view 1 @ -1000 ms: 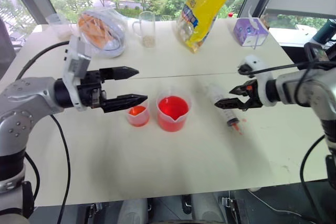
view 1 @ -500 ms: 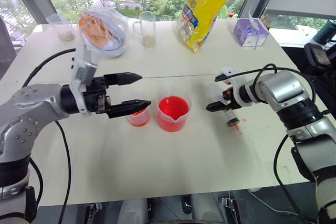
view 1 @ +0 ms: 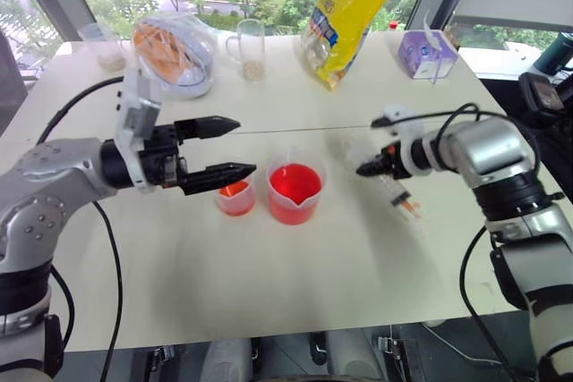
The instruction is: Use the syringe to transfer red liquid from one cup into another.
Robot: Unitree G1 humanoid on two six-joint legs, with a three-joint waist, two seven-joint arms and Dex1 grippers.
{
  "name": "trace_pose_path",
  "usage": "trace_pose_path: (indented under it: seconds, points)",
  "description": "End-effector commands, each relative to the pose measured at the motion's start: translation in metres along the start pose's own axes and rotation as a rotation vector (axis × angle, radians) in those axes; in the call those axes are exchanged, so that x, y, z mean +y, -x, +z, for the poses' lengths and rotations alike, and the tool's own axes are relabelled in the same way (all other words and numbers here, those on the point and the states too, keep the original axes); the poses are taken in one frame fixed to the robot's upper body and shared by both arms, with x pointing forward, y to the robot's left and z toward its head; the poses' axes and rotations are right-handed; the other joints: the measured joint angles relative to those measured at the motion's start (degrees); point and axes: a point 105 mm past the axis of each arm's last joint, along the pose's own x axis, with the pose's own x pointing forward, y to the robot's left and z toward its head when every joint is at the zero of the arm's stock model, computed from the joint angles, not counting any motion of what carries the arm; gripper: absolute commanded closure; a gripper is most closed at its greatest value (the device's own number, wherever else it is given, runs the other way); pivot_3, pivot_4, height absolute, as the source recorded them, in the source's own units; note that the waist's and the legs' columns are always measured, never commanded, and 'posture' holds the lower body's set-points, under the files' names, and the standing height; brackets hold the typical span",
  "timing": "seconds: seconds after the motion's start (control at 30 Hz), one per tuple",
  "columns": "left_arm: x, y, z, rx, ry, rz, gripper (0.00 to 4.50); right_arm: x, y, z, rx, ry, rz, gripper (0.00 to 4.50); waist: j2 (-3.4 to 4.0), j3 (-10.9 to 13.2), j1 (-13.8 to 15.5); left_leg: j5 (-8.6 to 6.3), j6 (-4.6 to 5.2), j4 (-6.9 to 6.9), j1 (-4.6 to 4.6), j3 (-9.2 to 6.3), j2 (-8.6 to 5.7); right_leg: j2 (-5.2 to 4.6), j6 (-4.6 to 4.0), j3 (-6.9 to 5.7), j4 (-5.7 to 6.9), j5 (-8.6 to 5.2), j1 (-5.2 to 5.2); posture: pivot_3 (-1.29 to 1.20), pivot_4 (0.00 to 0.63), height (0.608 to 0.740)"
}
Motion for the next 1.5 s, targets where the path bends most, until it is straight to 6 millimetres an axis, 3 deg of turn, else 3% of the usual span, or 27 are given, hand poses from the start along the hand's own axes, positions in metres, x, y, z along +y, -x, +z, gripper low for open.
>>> trace_pose_path:
  seconds: [0.03, 0.1, 0.27, 0.43, 0.93, 1.5]
  points:
    - [0.002, 0.002, 0.014, -0.039, -0.045, -0.008, 0.0, 0.015, 0.046, 0.068, -0.414, 0.137, -0.022, 3.08, 0.0, 0.0, -0.01, 0.0, 0.0, 0.0, 0.0, 0.0, 0.0, 0.0, 0.0, 0.0, -0.01, 0.0, 0.0, 0.0, 0.15, 0.74]
    - [0.005, 0.0, 0.017, -0.045, -0.047, -0.02, 0.0, 0.042, 0.076, 0.102, -0.695, 0.236, 0.031, 3.08, -0.01, 0.0, 0.0, 0.0, 0.0, -0.02, 0.0, -0.02, 0.0, 0.01, 0.0, -0.03, -0.01, 0.0, 0.01, 0.0, 0.15, 0.74]
    - [0.013, -0.002, 0.023, -0.049, -0.058, -0.042, 0.0, 0.095, 0.103, 0.131, -1.018, 0.196, 0.249, 3.08, -0.02, -0.01, -0.18, 0.01, -0.02, -0.02, 0.03, -0.02, 0.03, 0.04, 0.01, -0.04, 0.04, 0.0, 0.02, 0.0, 0.15, 0.74]
    - [0.015, -0.006, 0.027, -0.031, -0.073, -0.081, 0.0, 0.131, 0.1, 0.12, -1.165, 0.095, 0.486, 3.08, -0.01, -0.01, -0.06, 0.05, -0.09, -0.03, 0.04, -0.05, 0.04, 0.05, 0.0, -0.05, 0.07, 0.01, 0.03, 0.0, 0.15, 0.74]
    - [0.006, -0.014, 0.032, -0.011, -0.064, -0.146, 0.0, 0.147, 0.015, 0.038, -1.026, 0.115, 0.467, 3.08, -0.04, -0.03, -0.28, 0.04, -0.07, -0.03, 0.09, -0.09, 0.0, 0.06, -0.01, -0.08, 0.06, 0.0, 0.09, 0.0, 0.15, 0.74]
    - [0.012, -0.035, 0.024, -0.037, -0.056, -0.168, 0.0, 0.149, 0.0, 0.021, -0.999, 0.199, 0.409, 3.08, -0.04, -0.03, -0.12, 0.06, -0.11, -0.01, 0.09, -0.1, 0.0, 0.05, -0.01, -0.07, 0.05, 0.0, 0.11, 0.0, 0.15, 0.74]
